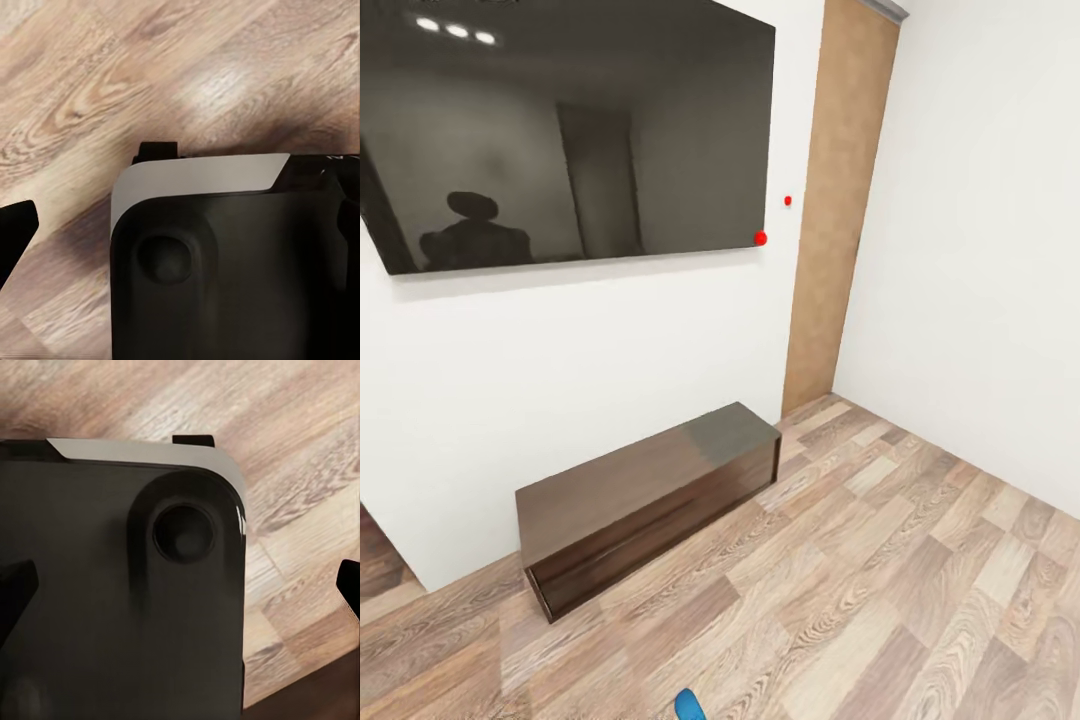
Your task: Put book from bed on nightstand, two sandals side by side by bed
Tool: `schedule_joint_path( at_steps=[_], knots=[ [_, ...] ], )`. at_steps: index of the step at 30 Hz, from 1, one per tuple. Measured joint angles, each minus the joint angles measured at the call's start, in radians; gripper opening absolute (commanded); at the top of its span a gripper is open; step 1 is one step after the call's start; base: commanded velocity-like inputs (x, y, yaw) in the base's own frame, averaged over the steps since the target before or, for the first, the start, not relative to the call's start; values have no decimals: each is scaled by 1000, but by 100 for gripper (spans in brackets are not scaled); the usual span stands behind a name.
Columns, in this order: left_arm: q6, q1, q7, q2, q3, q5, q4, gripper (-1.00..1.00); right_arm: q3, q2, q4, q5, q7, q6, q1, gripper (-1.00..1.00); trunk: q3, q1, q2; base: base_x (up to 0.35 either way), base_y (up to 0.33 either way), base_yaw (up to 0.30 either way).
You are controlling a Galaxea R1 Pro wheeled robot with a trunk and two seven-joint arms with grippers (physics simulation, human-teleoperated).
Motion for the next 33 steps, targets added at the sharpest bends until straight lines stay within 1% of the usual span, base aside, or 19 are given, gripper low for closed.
schedule_joint_path(
  at_steps=[33],
  knots=[
    [0,0,0,0,1,0,0,100,0,0,0,0,0,0,0,100,-12,0,0,0,0,283]
  ],
)
